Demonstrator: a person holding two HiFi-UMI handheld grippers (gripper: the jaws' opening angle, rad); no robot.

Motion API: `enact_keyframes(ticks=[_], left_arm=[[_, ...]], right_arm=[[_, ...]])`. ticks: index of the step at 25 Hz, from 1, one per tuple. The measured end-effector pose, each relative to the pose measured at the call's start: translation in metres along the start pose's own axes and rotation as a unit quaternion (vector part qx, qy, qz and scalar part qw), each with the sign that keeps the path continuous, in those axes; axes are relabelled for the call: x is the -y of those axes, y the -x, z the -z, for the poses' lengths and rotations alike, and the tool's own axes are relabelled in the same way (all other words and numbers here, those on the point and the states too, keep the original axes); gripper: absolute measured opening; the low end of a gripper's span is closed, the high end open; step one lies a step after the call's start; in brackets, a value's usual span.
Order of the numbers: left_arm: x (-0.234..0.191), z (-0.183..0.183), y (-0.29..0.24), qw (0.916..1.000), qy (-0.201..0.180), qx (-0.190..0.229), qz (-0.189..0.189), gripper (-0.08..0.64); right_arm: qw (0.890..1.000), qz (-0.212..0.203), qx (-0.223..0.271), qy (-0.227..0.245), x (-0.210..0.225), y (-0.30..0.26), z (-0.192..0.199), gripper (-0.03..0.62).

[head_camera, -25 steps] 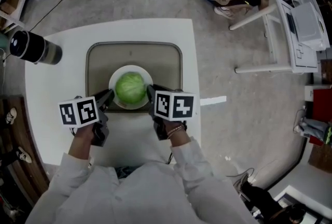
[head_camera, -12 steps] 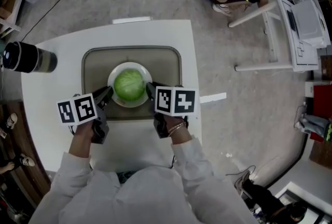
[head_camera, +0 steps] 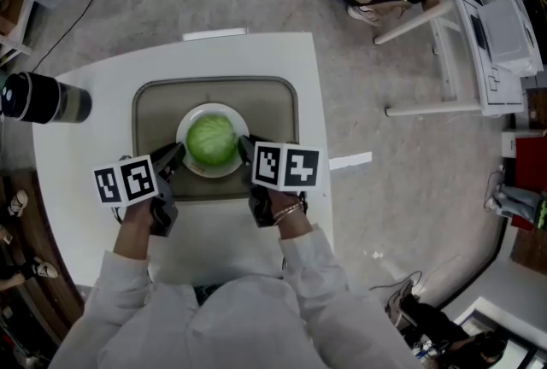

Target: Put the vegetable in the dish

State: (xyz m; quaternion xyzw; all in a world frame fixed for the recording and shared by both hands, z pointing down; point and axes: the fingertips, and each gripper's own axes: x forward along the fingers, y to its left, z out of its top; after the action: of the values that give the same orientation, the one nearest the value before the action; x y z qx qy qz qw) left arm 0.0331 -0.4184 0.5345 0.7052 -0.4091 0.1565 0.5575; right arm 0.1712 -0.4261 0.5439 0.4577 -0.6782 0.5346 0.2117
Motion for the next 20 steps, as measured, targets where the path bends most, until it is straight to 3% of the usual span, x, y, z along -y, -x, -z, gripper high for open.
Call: enact_keyframes(ticks=[3, 7, 11, 14, 17, 20], left_arm=[[-0.002, 0.000, 0.003, 0.9999, -0.014, 0.005, 0.005, 0.047], [-0.011, -0.006, 0.020, 0.9992, -0.015, 0.037, -0.004, 0.046], [0.001, -0.008, 0.044, 0.9977, -0.022, 0.060, 0.021, 0.046], [0.017, 0.005, 0.065, 0.9960, -0.031, 0.071, 0.046, 0.046], [0.037, 0.024, 0.095, 0.9918, -0.059, 0.084, 0.077, 0.045], [0.059, 0.045, 0.130, 0.9826, -0.103, 0.106, 0.112, 0.035]], right_arm=[[1.000, -0.012, 0.018, 0.021, -0.002, 0.002, 0.001, 0.057], [0.997, 0.006, 0.050, 0.059, -0.003, 0.010, 0.001, 0.058], [0.992, 0.003, 0.107, 0.064, -0.019, 0.037, -0.002, 0.057], [0.983, -0.028, 0.168, 0.071, -0.044, 0.071, 0.007, 0.040], [0.967, -0.074, 0.232, 0.082, -0.082, 0.112, 0.025, 0.031], [0.955, -0.078, 0.267, 0.103, -0.110, 0.146, 0.054, 0.025]])
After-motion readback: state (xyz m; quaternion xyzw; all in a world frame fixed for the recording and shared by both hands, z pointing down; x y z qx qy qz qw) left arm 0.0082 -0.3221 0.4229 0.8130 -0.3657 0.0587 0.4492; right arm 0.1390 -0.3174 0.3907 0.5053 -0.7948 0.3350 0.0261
